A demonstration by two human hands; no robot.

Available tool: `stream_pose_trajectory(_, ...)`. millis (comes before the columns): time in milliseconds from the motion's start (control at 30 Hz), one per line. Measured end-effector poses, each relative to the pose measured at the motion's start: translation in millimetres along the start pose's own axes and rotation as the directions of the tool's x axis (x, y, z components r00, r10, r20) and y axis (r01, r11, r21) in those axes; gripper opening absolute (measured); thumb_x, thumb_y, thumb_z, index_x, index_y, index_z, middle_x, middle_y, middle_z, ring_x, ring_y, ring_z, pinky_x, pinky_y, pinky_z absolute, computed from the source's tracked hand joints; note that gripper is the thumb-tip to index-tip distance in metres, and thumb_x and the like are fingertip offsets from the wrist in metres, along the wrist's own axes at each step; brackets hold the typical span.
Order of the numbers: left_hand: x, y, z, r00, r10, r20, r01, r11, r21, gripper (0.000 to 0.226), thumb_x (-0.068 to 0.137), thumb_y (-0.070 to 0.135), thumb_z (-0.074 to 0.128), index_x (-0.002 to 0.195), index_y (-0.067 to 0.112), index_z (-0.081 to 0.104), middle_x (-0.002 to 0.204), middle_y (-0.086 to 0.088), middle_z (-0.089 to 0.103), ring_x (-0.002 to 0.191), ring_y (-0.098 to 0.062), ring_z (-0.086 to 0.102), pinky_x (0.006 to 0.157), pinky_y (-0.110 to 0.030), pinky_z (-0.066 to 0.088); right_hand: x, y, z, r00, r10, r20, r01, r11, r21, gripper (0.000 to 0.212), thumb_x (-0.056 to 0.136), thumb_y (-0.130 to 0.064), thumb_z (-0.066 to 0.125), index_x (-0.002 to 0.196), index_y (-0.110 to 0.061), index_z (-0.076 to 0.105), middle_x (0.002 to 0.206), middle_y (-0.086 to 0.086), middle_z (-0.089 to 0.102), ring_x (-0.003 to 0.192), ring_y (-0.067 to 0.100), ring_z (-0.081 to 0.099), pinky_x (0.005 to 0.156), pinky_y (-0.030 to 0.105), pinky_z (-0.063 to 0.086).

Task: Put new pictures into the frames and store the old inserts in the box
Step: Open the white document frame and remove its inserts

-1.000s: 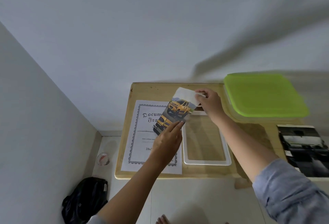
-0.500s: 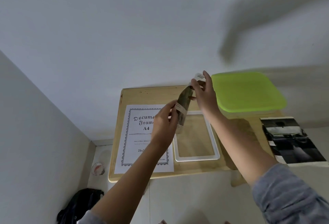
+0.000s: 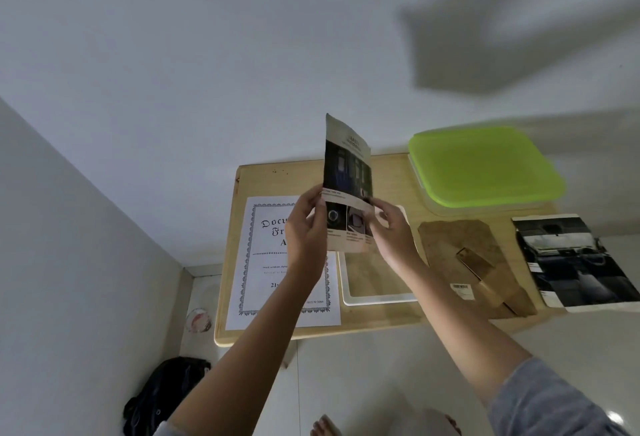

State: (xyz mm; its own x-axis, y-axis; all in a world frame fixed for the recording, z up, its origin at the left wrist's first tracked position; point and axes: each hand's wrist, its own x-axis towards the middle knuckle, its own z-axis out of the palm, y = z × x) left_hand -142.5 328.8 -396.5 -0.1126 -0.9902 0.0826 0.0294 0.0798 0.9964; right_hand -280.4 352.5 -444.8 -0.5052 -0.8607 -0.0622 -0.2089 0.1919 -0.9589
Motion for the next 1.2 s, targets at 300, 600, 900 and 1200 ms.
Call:
stream_pose_trajectory(300, -7.7, -69.1, 2.3, 0.966, -0.254, 0.043, 0.25, 0.964, 0.087, 0.021, 0.095, 0.009, 0.046, 0.112, 0.016, 0.057, 0.098, -0.002, 0.066, 0.084, -0.011, 0.065, 0.066, -0.026, 0.057, -3.4, 45.3, -51.3, 0.968, 0.249, -0.017, -0.249, 0.965, -0.086, 0.043, 0.085, -0.013, 0.064, 0.126, -0.013, 0.051, 0.117, 0.001, 0.053, 0.095, 0.009, 0.051, 0.068, 0.014, 0.04)
stream_pose_trajectory(600, -23.9, -133.0, 25.8, 0.938, -0.346, 0.021, 0.286, 0.806, 0.518, 0.035, 0.095, 0.014, 0.048, 0.129, 0.011, 0.05, 0.109, -0.002, 0.046, 0.092, -0.013, 0.052, 0.071, -0.019, 0.051, 2.0, 82.3, -77.3, 0.963, 0.259, 0.072, -0.212, 0.897, -0.387, 0.038, 0.082, -0.013, 0.066, 0.117, -0.014, 0.05, 0.094, 0.002, 0.055, 0.084, 0.015, 0.054, 0.064, 0.018, 0.04)
stream_pose_trajectory(900, -29.2, -150.9, 32.6, 0.949, -0.287, 0.129, 0.114, 0.696, 0.709, 0.053, 0.092, 0.015, 0.051, 0.142, 0.01, 0.033, 0.126, -0.007, 0.034, 0.116, -0.018, 0.037, 0.094, -0.025, 0.039, 5.7, 96.6, -82.5, 0.98, 0.104, 0.168, 0.045, 0.71, -0.703, 0.039, 0.087, -0.027, 0.059, 0.122, -0.013, 0.049, 0.116, 0.002, 0.042, 0.106, 0.02, 0.049, 0.077, 0.023, 0.038)
stream_pose_trajectory(1200, -24.4, -153.0, 37.0, 0.968, -0.235, 0.085, 0.111, 0.709, 0.696, 0.05, 0.091, 0.015, 0.054, 0.138, 0.011, 0.038, 0.119, -0.009, 0.043, 0.109, -0.021, 0.044, 0.095, -0.032, 0.041, 8.5, 101.7, -52.1, 0.869, -0.041, 0.493, 0.432, 0.547, -0.717, 0.053, 0.088, -0.037, 0.055, 0.135, -0.018, 0.04, 0.139, 0.004, 0.038, 0.13, 0.021, 0.036, 0.104, 0.033, 0.037)
